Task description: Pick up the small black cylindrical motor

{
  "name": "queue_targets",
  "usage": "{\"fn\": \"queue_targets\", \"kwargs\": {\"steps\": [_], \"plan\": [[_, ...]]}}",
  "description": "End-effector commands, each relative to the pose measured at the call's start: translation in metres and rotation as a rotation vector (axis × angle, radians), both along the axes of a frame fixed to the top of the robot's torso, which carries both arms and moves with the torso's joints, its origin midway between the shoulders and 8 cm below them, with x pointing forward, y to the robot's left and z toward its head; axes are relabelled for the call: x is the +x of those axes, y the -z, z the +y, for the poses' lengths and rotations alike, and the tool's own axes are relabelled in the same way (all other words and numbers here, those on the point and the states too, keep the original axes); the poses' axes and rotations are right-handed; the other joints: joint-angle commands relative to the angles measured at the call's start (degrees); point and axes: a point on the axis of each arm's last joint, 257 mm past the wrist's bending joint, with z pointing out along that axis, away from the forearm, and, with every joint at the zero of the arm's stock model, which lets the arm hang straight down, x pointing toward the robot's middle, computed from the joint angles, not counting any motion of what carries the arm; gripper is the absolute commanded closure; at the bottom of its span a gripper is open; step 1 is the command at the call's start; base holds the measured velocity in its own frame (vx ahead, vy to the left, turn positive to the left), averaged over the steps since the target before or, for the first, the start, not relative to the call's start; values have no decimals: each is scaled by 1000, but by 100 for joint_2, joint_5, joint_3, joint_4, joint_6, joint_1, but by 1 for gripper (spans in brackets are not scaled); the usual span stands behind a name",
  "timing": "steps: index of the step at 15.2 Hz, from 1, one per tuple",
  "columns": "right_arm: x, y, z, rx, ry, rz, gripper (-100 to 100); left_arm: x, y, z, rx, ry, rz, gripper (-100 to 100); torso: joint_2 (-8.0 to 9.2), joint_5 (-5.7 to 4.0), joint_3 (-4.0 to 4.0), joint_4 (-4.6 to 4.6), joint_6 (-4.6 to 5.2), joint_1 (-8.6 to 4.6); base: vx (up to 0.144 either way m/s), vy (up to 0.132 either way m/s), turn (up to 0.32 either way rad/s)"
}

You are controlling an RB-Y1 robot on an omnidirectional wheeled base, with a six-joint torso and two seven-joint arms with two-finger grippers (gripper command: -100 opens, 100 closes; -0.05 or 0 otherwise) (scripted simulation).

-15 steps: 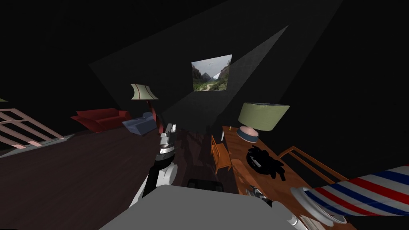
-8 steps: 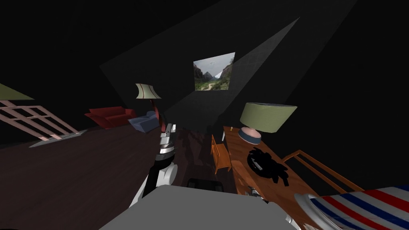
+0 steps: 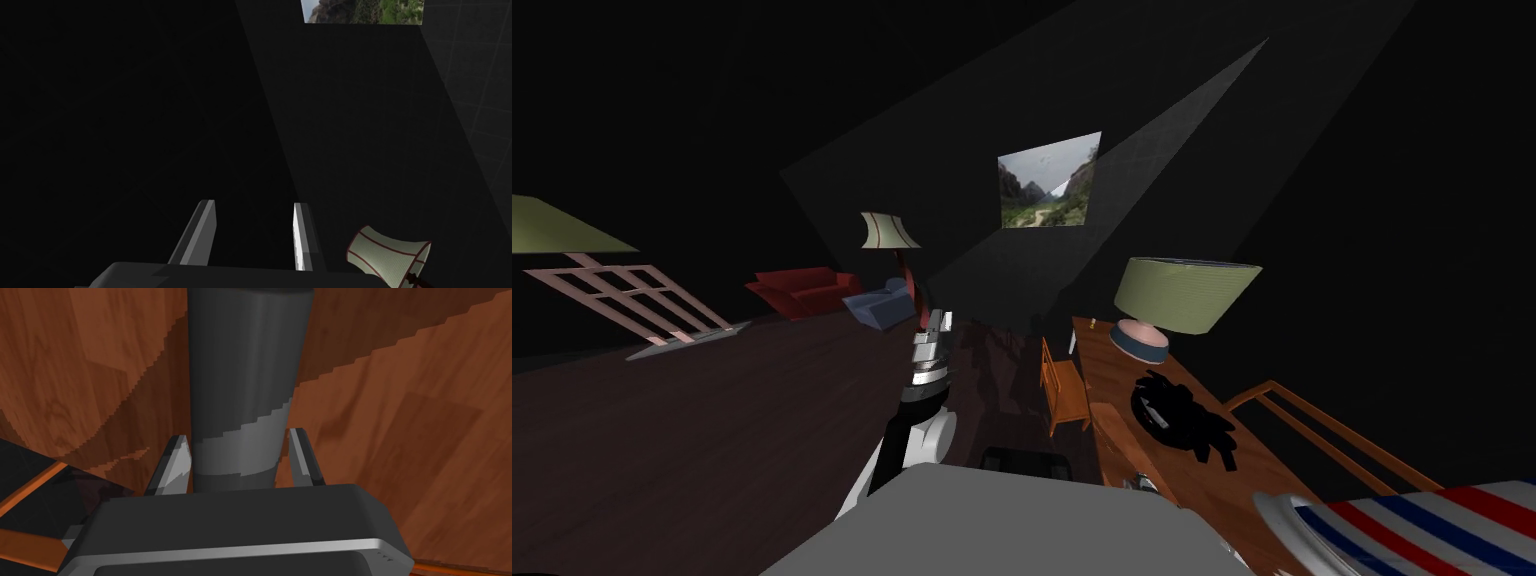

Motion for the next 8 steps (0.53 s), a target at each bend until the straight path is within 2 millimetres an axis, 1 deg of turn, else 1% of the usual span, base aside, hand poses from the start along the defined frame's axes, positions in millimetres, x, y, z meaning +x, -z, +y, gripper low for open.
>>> {"fn": "queue_targets", "kwargs": {"steps": [1,2,3,4,5,6,8], "plan": [[0,0,0,0,0,0,100,0,0,0,0,0,0,0,0,0,0,0,0,0,0,0,0],[1,2,3,-1,7,-2,100,0,0,0,0,0,0,0,-1,0,0,0,0,0,-4,-6,8],[4,-7,-12,-1,-18,-1,100,0,0,0,0,0,0,0,-1,-1,0,0,0,0,14,38,-134],[4,-7,-12,-1,-18,-1,100,0,0,0,0,0,0,0,-3,5,-2,-1,7,8,25,67,-182],[5,-11,-19,-2,-31,0,100,0,0,0,0,0,0,0,-5,9,-3,-2,6,19,22,82,-175],[5,-11,-19,-2,-31,0,100,0,0,0,0,0,0,0,-5,11,-4,-3,6,29,19,79,-117],[5,-11,-19,-2,-31,0,100,0,0,0,0,0,0,0,-7,10,-3,0,-2,31,7,42,1]]}}
